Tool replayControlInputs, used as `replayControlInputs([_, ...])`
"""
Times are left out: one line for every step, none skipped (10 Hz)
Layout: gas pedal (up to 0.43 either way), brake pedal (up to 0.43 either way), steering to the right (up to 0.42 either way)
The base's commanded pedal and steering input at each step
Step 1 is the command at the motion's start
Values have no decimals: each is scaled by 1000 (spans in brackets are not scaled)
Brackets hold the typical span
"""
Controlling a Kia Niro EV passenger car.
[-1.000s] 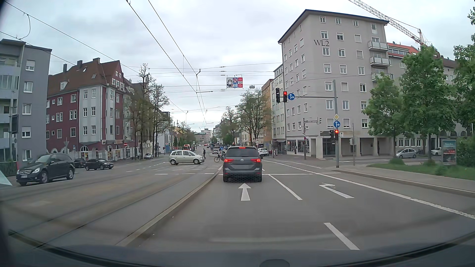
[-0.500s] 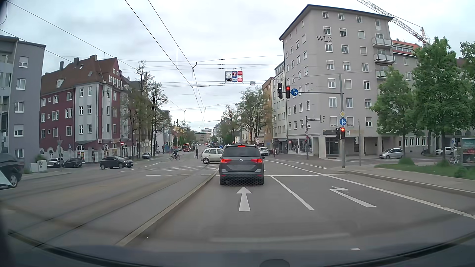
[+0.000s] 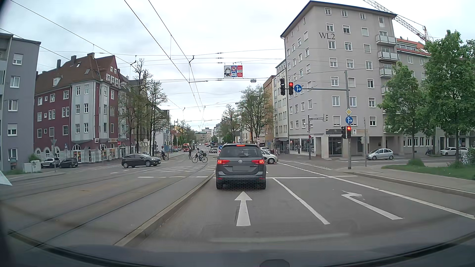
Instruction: Follow the waypoints while adhering to traffic rules and regulations
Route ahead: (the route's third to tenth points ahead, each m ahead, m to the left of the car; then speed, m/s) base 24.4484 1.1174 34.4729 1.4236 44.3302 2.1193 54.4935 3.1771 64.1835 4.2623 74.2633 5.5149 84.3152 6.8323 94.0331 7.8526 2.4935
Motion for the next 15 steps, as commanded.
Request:
replayControlInputs([0, 165, -8])
replayControlInputs([0, 159, -8])
replayControlInputs([0, 146, -8])
replayControlInputs([0, 140, -9])
replayControlInputs([0, 128, -9])
replayControlInputs([0, 110, -8])
replayControlInputs([0, 91, -9])
replayControlInputs([0, 73, -8])
replayControlInputs([0, 67, -8])
replayControlInputs([0, 67, -8])
replayControlInputs([0, 61, -8])
replayControlInputs([0, 61, -8])
replayControlInputs([0, 61, -8])
replayControlInputs([0, 61, -8])
replayControlInputs([0, 61, -8])
